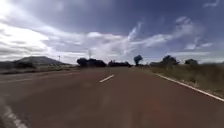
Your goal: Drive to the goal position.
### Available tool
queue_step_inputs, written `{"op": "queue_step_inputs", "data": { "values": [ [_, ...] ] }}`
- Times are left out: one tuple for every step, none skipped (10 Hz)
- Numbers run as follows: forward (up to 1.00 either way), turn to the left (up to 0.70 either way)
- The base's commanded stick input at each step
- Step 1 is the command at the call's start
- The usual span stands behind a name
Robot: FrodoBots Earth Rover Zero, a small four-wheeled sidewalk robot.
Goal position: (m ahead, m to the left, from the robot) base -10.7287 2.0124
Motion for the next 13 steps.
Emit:
{"op": "queue_step_inputs", "data": {
  "values": [
    [1.0,0.0],
    [1.0,0.0],
    [1.0,0.0],
    [1.0,0.0],
    [1.0,0.0],
    [1.0,0.0],
    [1.0,0.0],
    [1.0,0.36],
    [1.0,0.38],
    [1.0,0.39],
    [1.0,0.4],
    [1.0,0.4],
    [1.0,0.4]
  ]
}}
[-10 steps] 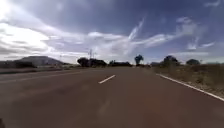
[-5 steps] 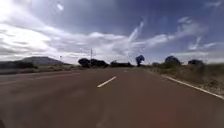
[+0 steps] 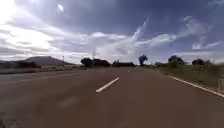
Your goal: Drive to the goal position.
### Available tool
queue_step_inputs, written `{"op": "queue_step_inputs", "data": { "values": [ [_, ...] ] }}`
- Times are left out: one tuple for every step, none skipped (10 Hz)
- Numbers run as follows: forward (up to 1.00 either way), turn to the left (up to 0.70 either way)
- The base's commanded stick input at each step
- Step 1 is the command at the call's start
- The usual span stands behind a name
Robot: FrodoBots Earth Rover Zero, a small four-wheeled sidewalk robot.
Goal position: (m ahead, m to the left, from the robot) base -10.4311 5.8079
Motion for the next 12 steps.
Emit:
{"op": "queue_step_inputs", "data": {
  "values": [
    [1.0,0.4],
    [1.0,0.4],
    [1.0,0.4],
    [1.0,0.4],
    [1.0,0.4],
    [1.0,0.4],
    [1.0,0.4],
    [1.0,0.4],
    [1.0,0.4],
    [0.0,1.0],
    [0.0,1.0],
    [0.0,1.0]
  ]
}}
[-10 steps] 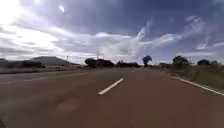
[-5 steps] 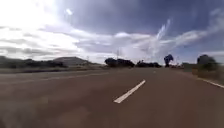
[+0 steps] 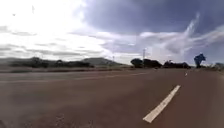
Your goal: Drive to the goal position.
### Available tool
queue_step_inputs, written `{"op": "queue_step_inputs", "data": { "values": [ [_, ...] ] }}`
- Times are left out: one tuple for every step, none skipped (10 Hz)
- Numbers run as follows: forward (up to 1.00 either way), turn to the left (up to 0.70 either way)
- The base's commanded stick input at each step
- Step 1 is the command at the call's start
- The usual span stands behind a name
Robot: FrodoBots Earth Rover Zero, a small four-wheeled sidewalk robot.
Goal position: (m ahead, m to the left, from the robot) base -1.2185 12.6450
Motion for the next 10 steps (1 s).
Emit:
{"op": "queue_step_inputs", "data": {
  "values": [
    [0.0,1.0],
    [0.0,1.0],
    [0.0,1.0],
    [0.0,1.0],
    [0.0,1.0],
    [0.0,1.0],
    [0.0,1.0],
    [0.0,1.0],
    [0.0,1.0],
    [0.0,1.0]
  ]
}}
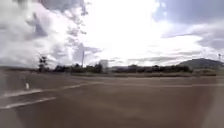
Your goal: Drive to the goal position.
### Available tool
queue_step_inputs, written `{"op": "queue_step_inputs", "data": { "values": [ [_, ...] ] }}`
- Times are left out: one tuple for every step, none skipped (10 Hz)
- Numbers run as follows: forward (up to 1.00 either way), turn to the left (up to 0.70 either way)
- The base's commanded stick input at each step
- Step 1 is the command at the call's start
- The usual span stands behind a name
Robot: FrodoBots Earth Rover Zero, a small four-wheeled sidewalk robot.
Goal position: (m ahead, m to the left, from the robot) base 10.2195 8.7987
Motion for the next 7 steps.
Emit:
{"op": "queue_step_inputs", "data": {
  "values": [
    [0.0,1.0],
    [0.0,1.0],
    [0.0,1.0],
    [0.0,1.0],
    [0.0,1.0],
    [0.0,1.0],
    [0.0,1.0]
  ]
}}
